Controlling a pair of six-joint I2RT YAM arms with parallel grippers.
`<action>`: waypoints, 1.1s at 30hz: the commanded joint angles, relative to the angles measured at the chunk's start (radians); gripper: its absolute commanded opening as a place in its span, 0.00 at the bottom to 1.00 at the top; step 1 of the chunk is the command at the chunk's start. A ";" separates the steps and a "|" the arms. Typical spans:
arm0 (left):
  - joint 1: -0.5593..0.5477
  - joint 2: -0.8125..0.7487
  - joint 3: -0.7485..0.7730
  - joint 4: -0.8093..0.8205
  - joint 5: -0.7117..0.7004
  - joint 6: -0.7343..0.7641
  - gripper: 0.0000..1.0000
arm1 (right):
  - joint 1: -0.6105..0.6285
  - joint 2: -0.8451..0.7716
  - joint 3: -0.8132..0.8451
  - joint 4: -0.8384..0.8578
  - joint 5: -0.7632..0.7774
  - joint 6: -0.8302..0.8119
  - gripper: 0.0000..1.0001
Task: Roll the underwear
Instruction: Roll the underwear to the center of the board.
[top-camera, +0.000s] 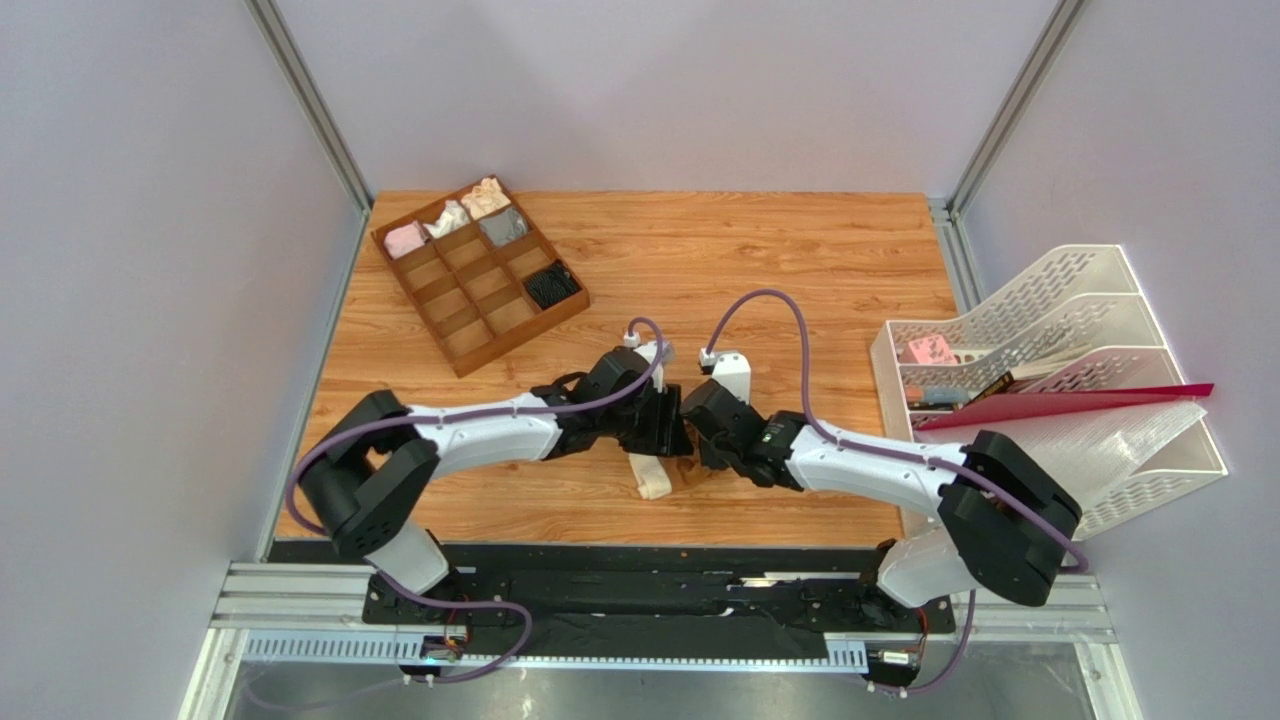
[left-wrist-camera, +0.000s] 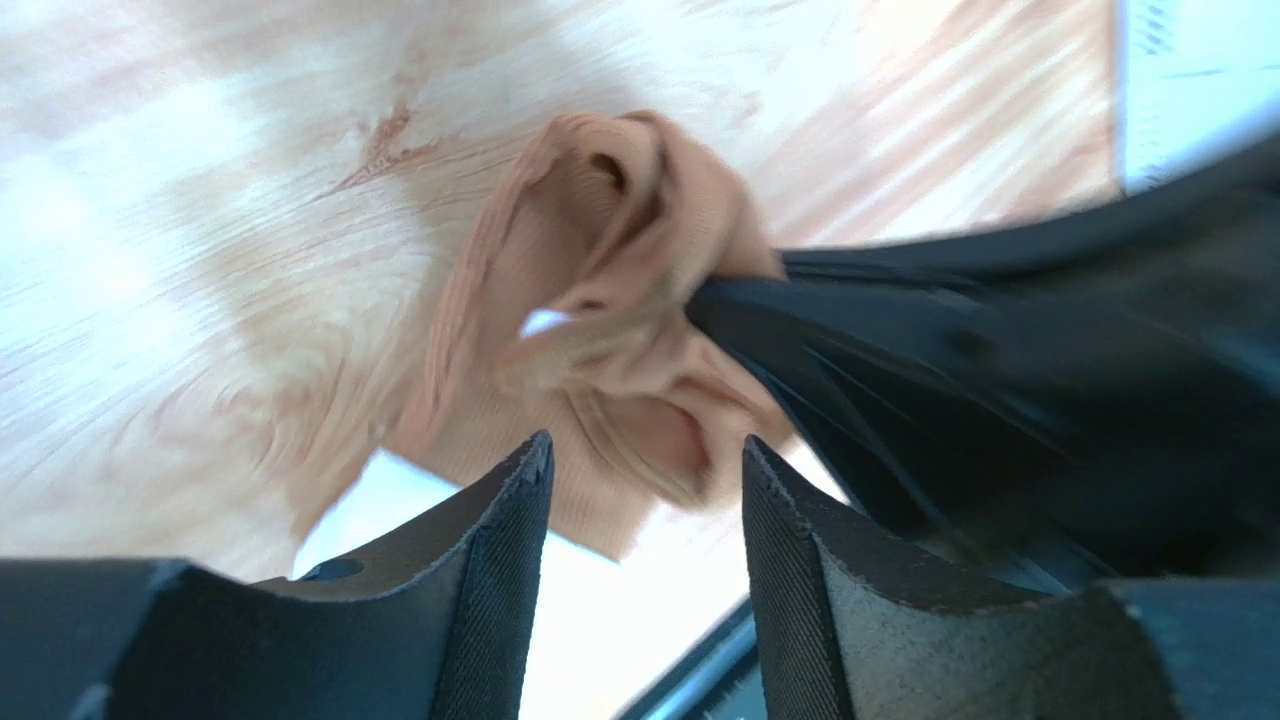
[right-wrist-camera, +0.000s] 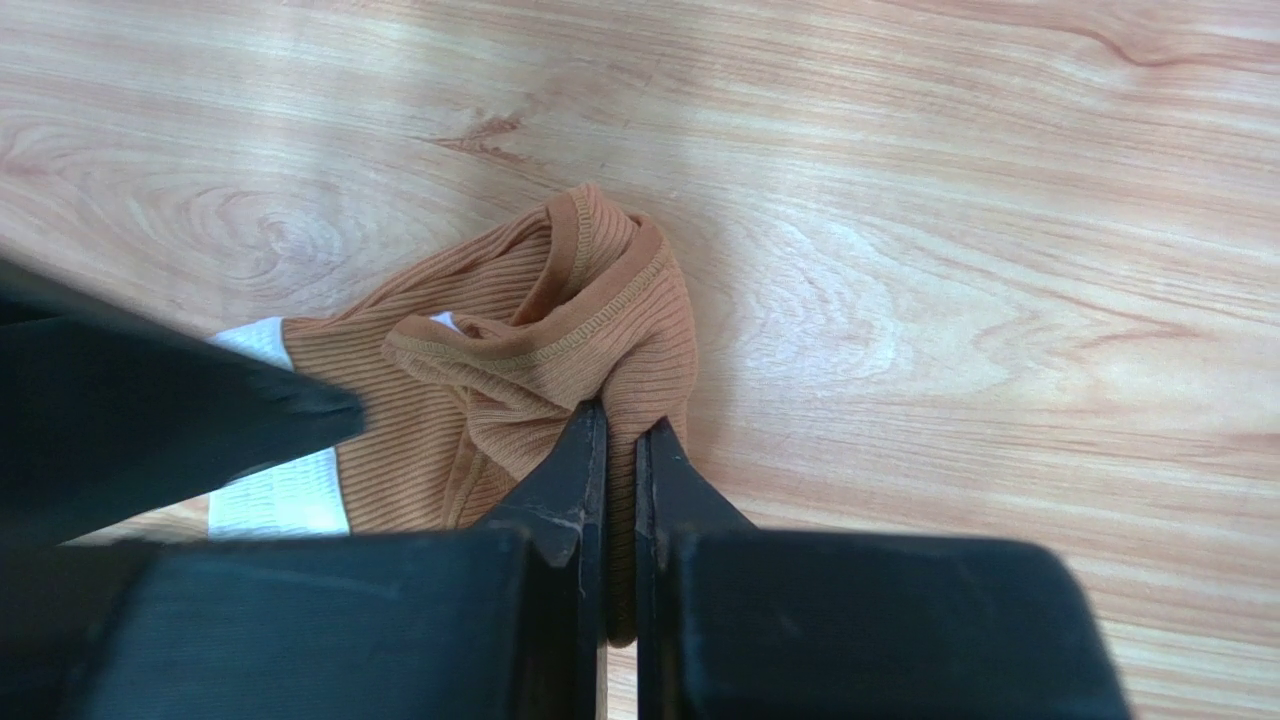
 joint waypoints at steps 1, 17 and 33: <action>-0.003 -0.122 0.002 -0.111 -0.058 0.025 0.56 | 0.016 0.011 0.031 -0.003 0.087 0.035 0.00; -0.003 -0.186 -0.242 -0.085 -0.136 -0.117 0.54 | 0.143 0.111 0.157 -0.132 0.265 0.072 0.00; -0.005 -0.117 -0.264 0.030 -0.171 -0.146 0.43 | 0.282 0.223 0.281 -0.212 0.368 0.112 0.00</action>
